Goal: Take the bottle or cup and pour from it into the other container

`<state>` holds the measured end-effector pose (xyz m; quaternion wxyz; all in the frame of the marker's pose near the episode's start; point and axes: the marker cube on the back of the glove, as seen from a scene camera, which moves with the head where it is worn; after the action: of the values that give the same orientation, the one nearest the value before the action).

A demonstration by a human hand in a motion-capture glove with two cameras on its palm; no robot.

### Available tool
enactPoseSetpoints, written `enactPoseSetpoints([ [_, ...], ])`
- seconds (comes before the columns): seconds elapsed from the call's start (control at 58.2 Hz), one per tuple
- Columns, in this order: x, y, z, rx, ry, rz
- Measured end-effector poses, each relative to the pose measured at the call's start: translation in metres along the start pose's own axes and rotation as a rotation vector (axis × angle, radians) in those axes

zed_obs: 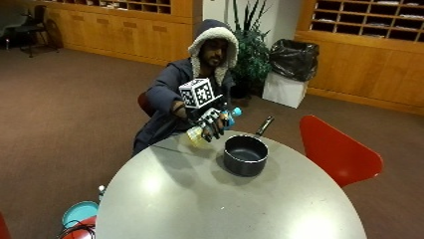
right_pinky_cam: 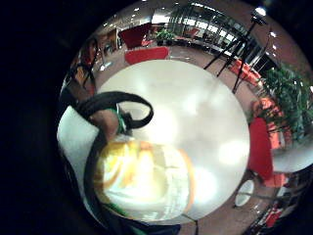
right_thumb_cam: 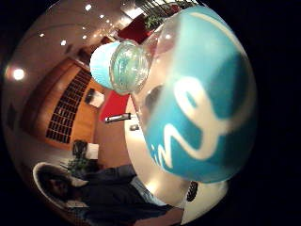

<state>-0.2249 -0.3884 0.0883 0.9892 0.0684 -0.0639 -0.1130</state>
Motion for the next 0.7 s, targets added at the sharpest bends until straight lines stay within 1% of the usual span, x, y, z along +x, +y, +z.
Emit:
enactPoseSetpoints([
  [0.309, -0.025, -0.014, 0.018, -0.142, 0.452, -0.123],
  [0.499, -0.041, -0.015, 0.034, -0.195, 0.678, -0.203],
  [0.636, -0.059, -0.008, 0.048, -0.225, 0.898, -0.302],
  [0.705, -0.068, -0.004, 0.055, -0.240, 0.965, -0.332],
])
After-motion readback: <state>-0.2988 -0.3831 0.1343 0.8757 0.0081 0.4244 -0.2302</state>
